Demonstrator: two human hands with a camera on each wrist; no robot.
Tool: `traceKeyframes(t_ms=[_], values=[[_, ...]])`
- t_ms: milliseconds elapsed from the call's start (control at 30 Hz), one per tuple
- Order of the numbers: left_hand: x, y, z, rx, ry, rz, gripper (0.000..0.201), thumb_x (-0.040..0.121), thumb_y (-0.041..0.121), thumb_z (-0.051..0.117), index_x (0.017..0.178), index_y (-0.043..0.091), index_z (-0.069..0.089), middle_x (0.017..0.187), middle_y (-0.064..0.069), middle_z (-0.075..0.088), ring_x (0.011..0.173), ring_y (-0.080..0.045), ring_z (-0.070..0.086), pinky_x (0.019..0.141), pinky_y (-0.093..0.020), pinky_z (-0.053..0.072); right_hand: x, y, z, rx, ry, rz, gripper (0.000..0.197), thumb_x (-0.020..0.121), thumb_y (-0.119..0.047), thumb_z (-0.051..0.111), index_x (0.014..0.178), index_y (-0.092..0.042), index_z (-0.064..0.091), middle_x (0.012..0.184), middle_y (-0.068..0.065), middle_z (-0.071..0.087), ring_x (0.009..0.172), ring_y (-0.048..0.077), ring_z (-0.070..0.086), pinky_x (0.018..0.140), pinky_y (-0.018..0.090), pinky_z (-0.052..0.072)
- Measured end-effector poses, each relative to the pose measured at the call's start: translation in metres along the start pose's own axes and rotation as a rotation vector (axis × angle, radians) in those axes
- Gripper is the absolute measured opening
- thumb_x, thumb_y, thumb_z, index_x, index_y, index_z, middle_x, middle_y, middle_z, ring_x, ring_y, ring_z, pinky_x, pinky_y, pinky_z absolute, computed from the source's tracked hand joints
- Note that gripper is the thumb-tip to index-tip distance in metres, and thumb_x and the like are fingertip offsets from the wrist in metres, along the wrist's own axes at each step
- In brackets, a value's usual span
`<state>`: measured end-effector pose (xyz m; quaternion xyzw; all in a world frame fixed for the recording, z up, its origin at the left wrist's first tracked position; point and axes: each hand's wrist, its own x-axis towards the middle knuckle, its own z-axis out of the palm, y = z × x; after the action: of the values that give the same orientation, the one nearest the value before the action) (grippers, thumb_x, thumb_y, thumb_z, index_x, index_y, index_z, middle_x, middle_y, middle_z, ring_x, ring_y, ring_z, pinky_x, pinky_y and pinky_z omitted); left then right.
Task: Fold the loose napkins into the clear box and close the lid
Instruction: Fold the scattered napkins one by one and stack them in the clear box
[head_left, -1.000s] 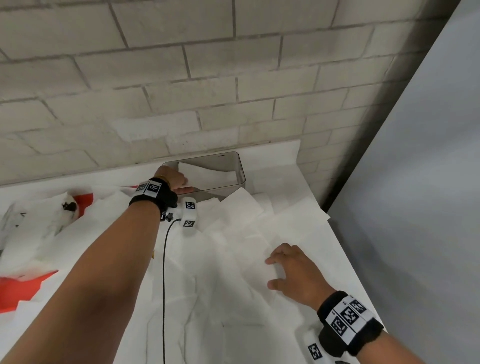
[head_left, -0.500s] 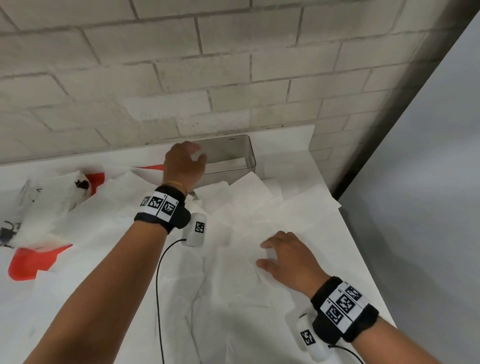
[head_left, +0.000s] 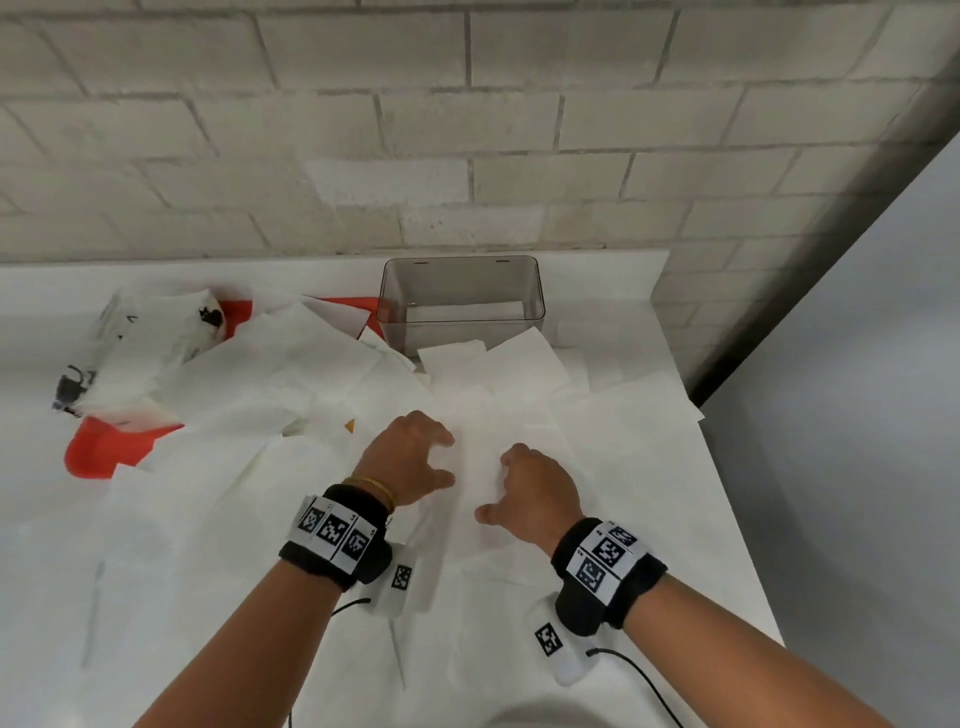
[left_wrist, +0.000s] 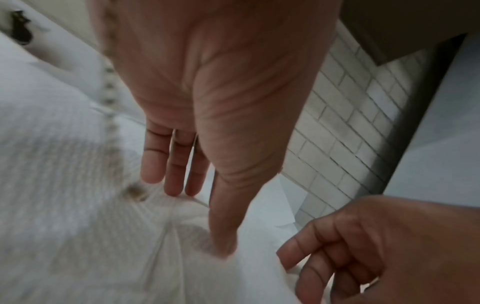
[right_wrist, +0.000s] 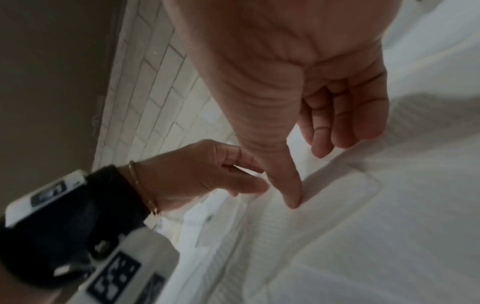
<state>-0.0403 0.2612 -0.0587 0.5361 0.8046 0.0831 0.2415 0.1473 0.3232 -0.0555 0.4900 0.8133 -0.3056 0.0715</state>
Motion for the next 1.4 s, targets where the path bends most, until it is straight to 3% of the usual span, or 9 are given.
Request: traceKeyframes(t_ms=[133, 200, 333, 433, 667, 967, 1133, 1233, 1400], values=[[0.005, -0.003, 0.007, -0.086, 0.264, -0.218, 0.041, 0.092, 0.044, 0.073, 0.121, 0.016, 0.068, 0.127, -0.009, 0.059, 0.116, -0.027, 0.061, 0.1, -0.037, 0.051, 0.008, -0.006, 0.0, 0.0, -0.006, 0.052, 0.083, 0.067, -0.054, 0.09, 0.128, -0.009, 0.055, 0.125, 0.006, 0.059, 0.119, 0.026, 0.058, 0.093, 0.035, 0.052], [0.007, 0.0, 0.011, -0.009, 0.36, -0.34, 0.056, 0.09, 0.053, 0.071, 0.127, 0.012, 0.062, 0.126, -0.015, 0.058, 0.117, -0.034, 0.057, 0.1, -0.041, 0.05, 0.013, -0.006, 0.0, 0.013, -0.011, 0.065, 0.071, 0.063, -0.06, 0.089, 0.106, -0.012, 0.059, 0.11, 0.006, 0.063, 0.106, 0.026, 0.062, 0.076, 0.031, 0.049], [0.01, 0.016, 0.015, 0.093, 0.429, -0.475, 0.079, 0.075, 0.064, 0.079, 0.129, 0.013, 0.053, 0.121, -0.014, 0.053, 0.109, -0.033, 0.055, 0.096, -0.039, 0.046, 0.015, -0.006, -0.004, 0.074, -0.032, 0.058, 0.062, 0.062, -0.056, 0.09, 0.066, -0.023, 0.037, 0.073, -0.005, 0.048, 0.071, 0.018, 0.049, 0.05, 0.024, 0.028], [0.013, 0.015, 0.01, 0.158, 0.442, -0.571, 0.09, 0.069, 0.07, 0.078, 0.129, 0.011, 0.047, 0.126, -0.016, 0.049, 0.112, -0.033, 0.051, 0.095, -0.039, 0.043, 0.009, -0.007, -0.007, 0.136, -0.033, 0.024, 0.05, 0.074, -0.041, 0.088, 0.068, -0.021, 0.044, 0.066, -0.008, 0.047, 0.059, 0.011, 0.045, 0.052, 0.024, 0.033], [0.017, -0.014, -0.005, 0.035, 0.472, -0.649, 0.087, 0.081, 0.056, 0.078, 0.14, 0.004, 0.041, 0.131, -0.02, 0.056, 0.123, -0.038, 0.054, 0.104, -0.045, 0.041, 0.009, 0.005, -0.007, 0.397, -0.008, -0.066, 0.026, 0.084, -0.031, 0.084, 0.083, -0.019, 0.061, 0.076, -0.011, 0.055, 0.071, 0.007, 0.053, 0.063, 0.016, 0.041], [0.024, -0.018, -0.025, -0.519, 0.571, -0.662, 0.062, 0.09, 0.017, 0.071, 0.143, 0.014, 0.041, 0.122, -0.014, 0.069, 0.119, -0.037, 0.063, 0.108, -0.042, 0.04, 0.007, 0.016, -0.023, 0.433, -0.004, -0.076, 0.04, 0.084, -0.031, 0.083, 0.072, -0.017, 0.048, 0.072, -0.007, 0.042, 0.064, 0.009, 0.039, 0.059, 0.02, 0.033], [0.012, -0.013, -0.044, -1.083, 0.674, -0.577, 0.074, 0.082, 0.019, 0.086, 0.145, 0.016, 0.046, 0.088, 0.002, 0.065, 0.103, -0.025, 0.066, 0.095, -0.029, 0.049, -0.007, 0.023, -0.049, 0.722, -0.145, -0.117, 0.011, 0.09, -0.027, 0.08, 0.097, -0.022, 0.075, 0.083, -0.002, 0.073, 0.077, 0.007, 0.067, 0.07, 0.014, 0.049], [-0.003, -0.017, -0.058, -1.411, 0.661, -0.484, 0.079, 0.075, 0.018, 0.092, 0.143, 0.021, 0.051, 0.097, -0.003, 0.074, 0.098, -0.022, 0.072, 0.094, -0.04, 0.057, -0.013, 0.031, -0.067, 0.873, -0.165, -0.116, 0.006, 0.094, -0.025, 0.076, 0.095, -0.019, 0.076, 0.08, -0.01, 0.072, 0.076, 0.002, 0.068, 0.068, 0.009, 0.047], [-0.027, -0.025, -0.067, -1.461, 0.552, -0.311, 0.062, 0.083, 0.016, 0.085, 0.139, 0.009, 0.059, 0.111, -0.013, 0.078, 0.105, -0.027, 0.075, 0.094, -0.045, 0.059, -0.016, 0.038, -0.088, 1.002, -0.07, -0.12, 0.015, 0.096, -0.021, 0.073, 0.099, -0.006, 0.074, 0.097, 0.009, 0.075, 0.09, 0.019, 0.068, 0.079, 0.025, 0.05]])
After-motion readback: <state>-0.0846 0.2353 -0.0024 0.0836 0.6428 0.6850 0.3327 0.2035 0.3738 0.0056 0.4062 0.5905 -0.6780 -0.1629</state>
